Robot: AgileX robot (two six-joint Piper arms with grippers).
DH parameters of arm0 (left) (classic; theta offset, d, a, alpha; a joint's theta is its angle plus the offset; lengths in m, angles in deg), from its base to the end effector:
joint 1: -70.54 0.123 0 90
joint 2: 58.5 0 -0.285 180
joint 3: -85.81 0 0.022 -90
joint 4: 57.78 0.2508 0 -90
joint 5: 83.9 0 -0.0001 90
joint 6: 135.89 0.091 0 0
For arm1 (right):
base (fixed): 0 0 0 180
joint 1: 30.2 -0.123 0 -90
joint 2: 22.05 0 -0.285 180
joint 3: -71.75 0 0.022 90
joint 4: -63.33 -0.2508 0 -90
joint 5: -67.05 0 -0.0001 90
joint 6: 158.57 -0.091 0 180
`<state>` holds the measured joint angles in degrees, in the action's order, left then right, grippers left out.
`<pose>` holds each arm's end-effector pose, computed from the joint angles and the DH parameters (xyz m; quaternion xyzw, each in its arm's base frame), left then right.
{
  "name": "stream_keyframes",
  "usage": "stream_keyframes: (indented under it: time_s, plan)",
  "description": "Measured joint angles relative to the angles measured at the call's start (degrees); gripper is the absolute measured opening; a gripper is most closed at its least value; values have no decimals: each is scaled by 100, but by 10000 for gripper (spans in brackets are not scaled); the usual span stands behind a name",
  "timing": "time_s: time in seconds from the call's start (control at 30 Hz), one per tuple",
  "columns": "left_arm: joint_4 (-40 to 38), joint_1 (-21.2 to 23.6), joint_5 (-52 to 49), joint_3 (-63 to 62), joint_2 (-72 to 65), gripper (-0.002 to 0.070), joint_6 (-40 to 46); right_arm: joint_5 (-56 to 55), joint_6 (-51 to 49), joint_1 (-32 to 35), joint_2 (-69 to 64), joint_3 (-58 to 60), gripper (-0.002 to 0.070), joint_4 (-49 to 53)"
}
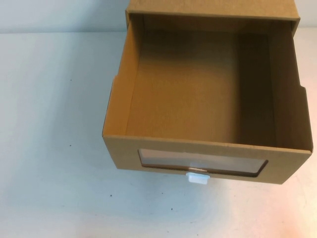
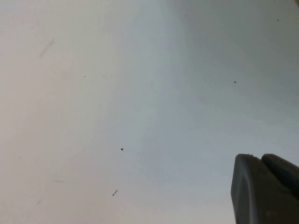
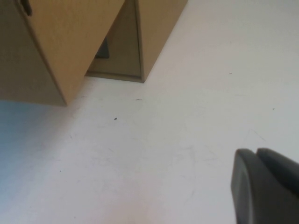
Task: Open the shoe box
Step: 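Pull the top drawer of the cardboard box fully open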
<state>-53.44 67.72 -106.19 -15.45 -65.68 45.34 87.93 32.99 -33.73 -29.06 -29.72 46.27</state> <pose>0.0523 0.0000 0.1700 0.0486 0.8083 0.0240 0.5863 0.0519 0.0128 0.1748 -0.0254 0.7955 0.0836 0.5996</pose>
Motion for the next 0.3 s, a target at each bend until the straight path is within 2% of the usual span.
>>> stream_keyframes:
  time_s: [0.3]
  plan:
    - [12, 0, -21, 0, 4, -4, 0, 0, 0, 0, 0, 0, -14, 0]
